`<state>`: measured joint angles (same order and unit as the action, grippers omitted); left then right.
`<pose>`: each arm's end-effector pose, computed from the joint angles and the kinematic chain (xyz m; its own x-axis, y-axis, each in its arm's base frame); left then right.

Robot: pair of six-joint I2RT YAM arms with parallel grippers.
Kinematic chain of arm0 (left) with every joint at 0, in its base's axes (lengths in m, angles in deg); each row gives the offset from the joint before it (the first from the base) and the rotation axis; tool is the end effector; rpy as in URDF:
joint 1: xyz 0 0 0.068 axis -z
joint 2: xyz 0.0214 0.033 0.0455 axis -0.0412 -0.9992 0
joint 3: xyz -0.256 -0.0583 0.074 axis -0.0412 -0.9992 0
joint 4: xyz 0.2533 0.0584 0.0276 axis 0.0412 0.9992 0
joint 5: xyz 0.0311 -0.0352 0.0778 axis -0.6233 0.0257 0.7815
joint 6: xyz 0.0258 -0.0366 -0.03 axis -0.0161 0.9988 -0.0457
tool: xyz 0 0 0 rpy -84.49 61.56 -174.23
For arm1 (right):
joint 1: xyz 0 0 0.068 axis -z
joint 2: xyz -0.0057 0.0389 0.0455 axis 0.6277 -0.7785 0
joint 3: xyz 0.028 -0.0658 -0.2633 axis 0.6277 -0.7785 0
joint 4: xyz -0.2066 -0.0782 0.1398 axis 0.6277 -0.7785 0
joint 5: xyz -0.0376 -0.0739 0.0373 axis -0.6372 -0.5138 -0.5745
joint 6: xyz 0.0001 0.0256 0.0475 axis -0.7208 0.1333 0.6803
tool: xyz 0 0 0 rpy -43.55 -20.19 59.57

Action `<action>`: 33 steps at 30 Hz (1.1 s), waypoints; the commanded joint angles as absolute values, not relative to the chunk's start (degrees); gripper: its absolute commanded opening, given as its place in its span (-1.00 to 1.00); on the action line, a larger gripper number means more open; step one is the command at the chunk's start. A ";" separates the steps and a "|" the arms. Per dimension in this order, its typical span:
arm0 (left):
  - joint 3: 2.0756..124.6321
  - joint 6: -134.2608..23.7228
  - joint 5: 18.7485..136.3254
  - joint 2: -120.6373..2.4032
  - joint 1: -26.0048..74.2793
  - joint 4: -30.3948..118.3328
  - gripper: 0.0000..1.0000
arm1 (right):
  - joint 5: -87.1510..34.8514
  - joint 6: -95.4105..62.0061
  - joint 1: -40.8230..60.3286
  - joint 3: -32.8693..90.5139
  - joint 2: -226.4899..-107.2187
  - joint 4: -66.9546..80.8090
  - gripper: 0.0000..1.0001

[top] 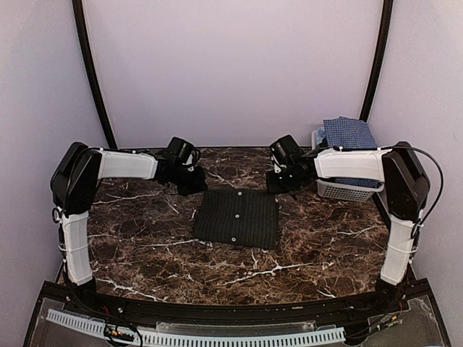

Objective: Fold and stack the long sleeve shirts
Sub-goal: Smooth out the square-folded shirt at the center of the board.

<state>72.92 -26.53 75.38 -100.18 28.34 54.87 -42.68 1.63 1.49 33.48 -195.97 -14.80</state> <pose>0.3855 -0.2364 0.1845 -0.8494 -0.2358 -0.4722 0.0856 0.8212 -0.5641 0.3373 0.2508 0.2048 -0.7915 -0.0765 -0.6064 -0.2081 0.9666 0.1497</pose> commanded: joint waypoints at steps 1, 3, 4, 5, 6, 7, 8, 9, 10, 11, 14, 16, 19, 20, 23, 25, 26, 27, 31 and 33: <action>71.01 -25.25 71.85 -100.10 26.96 52.73 -0.93 | -44.04 1.95 3.94 29.74 -194.65 -13.88 -1.00; 71.53 -26.15 71.09 -100.40 26.79 52.75 -0.80 | -43.52 2.06 4.56 29.12 -195.11 -13.60 -1.00; 71.79 -26.46 70.89 -100.44 26.68 53.15 -0.69 | -43.47 2.07 4.68 29.05 -195.42 -13.53 -1.00; 72.49 -27.09 70.78 -100.41 26.66 53.52 -0.63 | -43.42 1.94 4.77 29.08 -195.71 -13.68 -1.00; 72.88 -27.41 70.86 -100.33 26.65 54.81 -0.51 | -43.32 1.89 4.80 29.42 -195.92 -14.02 -0.99; 73.59 -28.14 71.19 -99.90 26.64 55.50 -0.44 | -43.29 1.84 4.74 29.78 -195.95 -14.55 -0.94; 73.79 -28.42 71.42 -99.51 26.64 56.38 -0.32 | -43.33 1.81 4.72 30.16 -195.71 -15.04 -0.86; 73.71 -28.88 72.01 -98.55 26.64 56.68 -0.28 | -43.35 1.75 4.69 30.44 -195.22 -15.40 -0.72; 73.45 -29.10 72.48 -97.91 26.64 56.94 -0.24 | -43.56 1.69 4.58 30.63 -194.54 -15.78 -0.56; 72.68 -29.40 72.64 -96.42 26.64 57.00 -0.23 | -43.99 1.71 4.37 31.01 -193.83 -16.36 -0.42; 70.46 -30.13 73.46 -93.14 27.54 57.34 -0.22 | -46.76 1.55 2.89 32.33 -191.54 -18.67 -0.15; 68.45 -30.61 74.01 -90.88 28.74 57.90 -0.21 | -48.02 1.53 1.11 33.06 -190.31 -19.29 -0.09; 66.10 -30.29 72.94 -87.99 30.71 57.08 -0.26 | -48.61 1.53 -1.99 34.72 -190.11 -19.23 -0.08; 65.02 -30.03 72.48 -87.62 31.66 56.69 -0.27 | -49.00 1.47 -3.05 35.73 -190.78 -19.62 -0.08; 63.12 -28.96 70.56 -87.04 33.29 55.08 -0.34 | -46.95 0.71 -5.07 38.50 -193.92 -19.03 -0.10; 62.25 -28.71 69.70 -87.41 34.73 53.83 -0.38 | -45.79 0.30 -5.81 40.71 -197.25 -19.34 -0.13; 61.90 -28.60 69.29 -87.86 35.03 53.07 -0.38 | -45.60 0.10 -5.88 41.89 -198.71 -19.50 -0.14; 61.79 -28.52 69.06 -88.17 35.46 52.46 -0.40 | -45.35 -0.03 -5.94 42.80 -199.94 -19.34 -0.14; 61.25 -28.27 66.58 -90.67 36.40 50.53 -0.44 | -44.66 -0.74 -5.00 46.23 -205.43 -19.58 -0.16; 60.93 -28.27 65.75 -91.90 36.79 49.86 -0.45 | -43.74 -0.67 -4.02 46.76 -207.76 -19.27 -0.18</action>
